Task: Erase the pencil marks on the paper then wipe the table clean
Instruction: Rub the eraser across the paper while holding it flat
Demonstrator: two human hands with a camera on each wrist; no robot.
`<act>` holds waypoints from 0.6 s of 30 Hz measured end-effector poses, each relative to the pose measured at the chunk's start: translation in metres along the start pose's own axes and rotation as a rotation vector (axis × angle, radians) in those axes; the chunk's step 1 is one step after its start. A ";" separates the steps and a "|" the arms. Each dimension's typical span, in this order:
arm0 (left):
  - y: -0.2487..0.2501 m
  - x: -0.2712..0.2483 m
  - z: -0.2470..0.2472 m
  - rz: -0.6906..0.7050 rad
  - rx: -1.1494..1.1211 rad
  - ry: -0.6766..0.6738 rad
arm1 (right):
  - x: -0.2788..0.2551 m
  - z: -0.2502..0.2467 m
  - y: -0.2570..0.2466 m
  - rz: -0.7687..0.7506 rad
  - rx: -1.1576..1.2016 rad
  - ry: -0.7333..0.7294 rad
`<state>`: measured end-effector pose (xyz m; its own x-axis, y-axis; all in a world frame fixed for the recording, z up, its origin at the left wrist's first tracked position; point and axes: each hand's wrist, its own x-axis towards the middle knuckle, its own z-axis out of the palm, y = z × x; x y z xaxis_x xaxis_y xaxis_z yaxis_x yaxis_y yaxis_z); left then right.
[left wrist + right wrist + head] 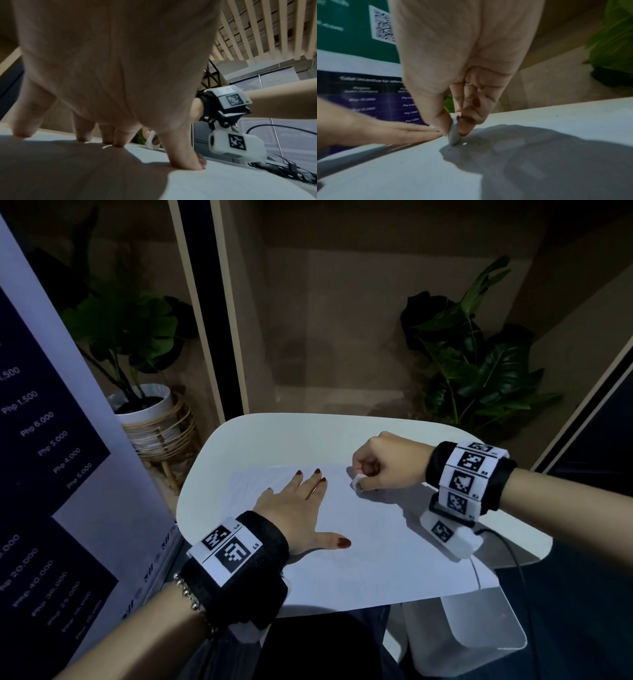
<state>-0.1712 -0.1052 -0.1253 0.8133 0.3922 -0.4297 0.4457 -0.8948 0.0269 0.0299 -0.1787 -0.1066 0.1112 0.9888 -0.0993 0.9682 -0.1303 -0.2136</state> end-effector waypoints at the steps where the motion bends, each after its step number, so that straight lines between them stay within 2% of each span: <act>1: 0.000 0.000 0.000 0.001 0.000 0.000 | 0.000 -0.003 0.006 0.023 -0.005 0.004; 5: 0.000 0.000 0.000 0.002 -0.003 -0.003 | 0.005 -0.017 0.031 0.120 -0.078 0.040; 9: -0.001 0.000 0.000 0.001 0.001 -0.007 | 0.008 -0.024 0.030 0.109 -0.045 0.095; 13: 0.000 0.001 0.000 -0.003 0.012 -0.013 | 0.005 -0.009 0.010 0.037 -0.039 0.006; 18: 0.000 0.001 0.000 -0.005 0.023 -0.022 | 0.011 -0.021 0.028 0.155 -0.096 0.000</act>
<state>-0.1707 -0.1049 -0.1256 0.8027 0.3917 -0.4496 0.4404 -0.8978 0.0042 0.0628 -0.1697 -0.0936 0.2608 0.9574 -0.1237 0.9564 -0.2737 -0.1023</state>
